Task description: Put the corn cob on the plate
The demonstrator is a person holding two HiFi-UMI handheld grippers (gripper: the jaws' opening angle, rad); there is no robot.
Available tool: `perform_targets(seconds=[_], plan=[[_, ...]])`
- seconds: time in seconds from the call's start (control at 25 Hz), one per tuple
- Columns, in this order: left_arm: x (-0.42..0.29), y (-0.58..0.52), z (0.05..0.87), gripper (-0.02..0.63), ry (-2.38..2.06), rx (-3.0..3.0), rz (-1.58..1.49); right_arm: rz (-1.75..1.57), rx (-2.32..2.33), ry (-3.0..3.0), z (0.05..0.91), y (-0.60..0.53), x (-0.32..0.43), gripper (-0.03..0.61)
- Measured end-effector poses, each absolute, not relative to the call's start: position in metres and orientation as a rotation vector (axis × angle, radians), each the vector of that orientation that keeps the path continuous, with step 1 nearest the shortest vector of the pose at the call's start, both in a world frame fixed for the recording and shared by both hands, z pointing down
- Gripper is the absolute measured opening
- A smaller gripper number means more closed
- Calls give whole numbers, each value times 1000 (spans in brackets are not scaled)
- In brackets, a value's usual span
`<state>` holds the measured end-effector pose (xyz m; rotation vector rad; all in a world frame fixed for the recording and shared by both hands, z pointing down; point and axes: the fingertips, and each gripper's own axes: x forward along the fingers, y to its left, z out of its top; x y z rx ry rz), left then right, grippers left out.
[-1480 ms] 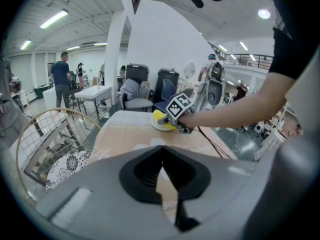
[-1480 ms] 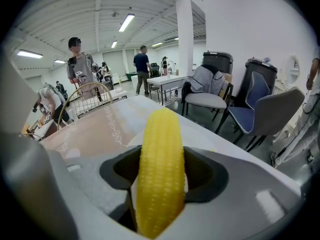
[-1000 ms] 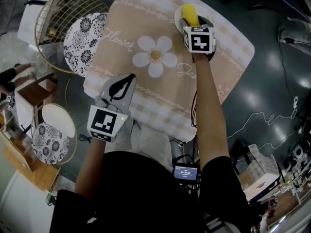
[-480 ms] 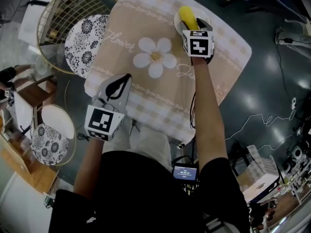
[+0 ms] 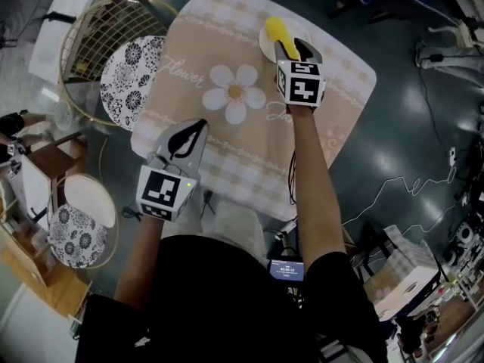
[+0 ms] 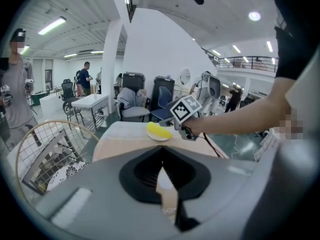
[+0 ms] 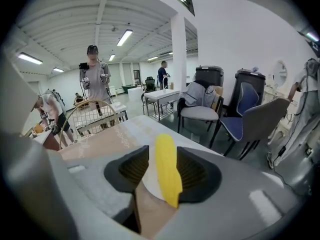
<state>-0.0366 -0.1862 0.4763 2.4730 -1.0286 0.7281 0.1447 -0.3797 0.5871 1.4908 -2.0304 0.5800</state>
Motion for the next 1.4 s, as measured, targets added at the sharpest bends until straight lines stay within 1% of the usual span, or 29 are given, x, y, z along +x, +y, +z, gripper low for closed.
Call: perform_targets(seconds=[0.12,0.36,0.48,0.8,1.2,1.4], plan=[[-34,-182,471,5,-1023,2492,717,559,1504,-2040,571,-365,144,170],[-34,-173,456,5,-1027,2521,690,545,1566,-2107,522,-338,139,108],[-40,-167,447,5,-1048,2542,659,497,1587,-2133,494,-320,131,67],[-39,-165,411,5,-1043,2595,551,453,1639,-2168,441,-284,118,3],[-40,-165,383,5,-1024,2683,485,418,1672,-2231,394,-239,95,2],[-58,-158,365,5,-1016,2709,442,378,1708,-2303,361,-216,69,2]])
